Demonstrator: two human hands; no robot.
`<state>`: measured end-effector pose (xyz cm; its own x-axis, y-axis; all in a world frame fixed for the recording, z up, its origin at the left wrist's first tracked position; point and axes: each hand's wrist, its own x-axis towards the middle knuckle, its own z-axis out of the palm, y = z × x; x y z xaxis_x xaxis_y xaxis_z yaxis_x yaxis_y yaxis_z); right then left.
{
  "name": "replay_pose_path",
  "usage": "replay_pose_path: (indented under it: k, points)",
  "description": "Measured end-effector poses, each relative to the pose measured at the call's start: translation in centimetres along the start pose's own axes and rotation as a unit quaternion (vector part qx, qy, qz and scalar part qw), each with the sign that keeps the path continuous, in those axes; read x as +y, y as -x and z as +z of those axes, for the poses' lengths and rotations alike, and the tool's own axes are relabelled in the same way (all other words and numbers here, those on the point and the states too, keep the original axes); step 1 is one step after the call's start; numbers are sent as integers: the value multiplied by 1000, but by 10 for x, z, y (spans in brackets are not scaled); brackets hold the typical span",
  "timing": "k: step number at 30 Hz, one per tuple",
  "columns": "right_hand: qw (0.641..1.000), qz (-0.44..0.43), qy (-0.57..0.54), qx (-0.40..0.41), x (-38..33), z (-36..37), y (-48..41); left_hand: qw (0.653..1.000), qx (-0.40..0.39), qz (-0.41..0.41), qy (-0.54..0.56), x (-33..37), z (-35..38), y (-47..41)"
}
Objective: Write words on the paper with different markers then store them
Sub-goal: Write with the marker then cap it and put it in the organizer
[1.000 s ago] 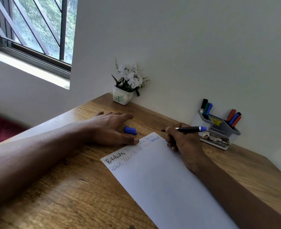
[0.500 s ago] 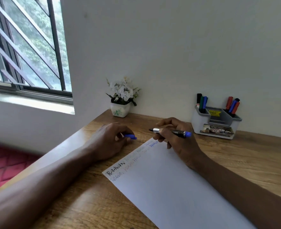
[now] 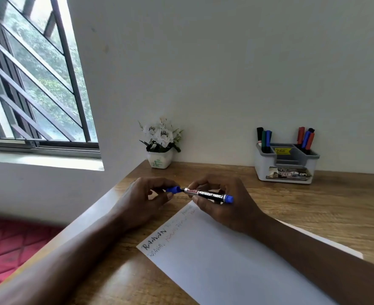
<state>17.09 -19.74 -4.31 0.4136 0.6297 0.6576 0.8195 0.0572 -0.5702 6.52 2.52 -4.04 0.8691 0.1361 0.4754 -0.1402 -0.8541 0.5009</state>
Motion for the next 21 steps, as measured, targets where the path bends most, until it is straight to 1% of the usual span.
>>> replay_pose_path:
  k: [4, 10, 14, 18, 21]
  points:
    - [1000, -10, -13, -4, 0, 2, -2, 1000, -9, 21, 9, 1, 0, 1]
    - [993, 57, -100, 10, 3, 0, -4, 997, -34, 42, 58, 3, 2, 2]
    - [983, 92, -156, 16, -10, -6, -10, 986, -37, 43, 154, 9, 1, 5]
    - [967, 134, -217, 18, -19, -12, -18, 954, -48, 36, 294, 14, -1, 8]
    - [957, 151, -246, 15, -23, -13, -19, 939, -57, 29, 339, 15, -2, 10]
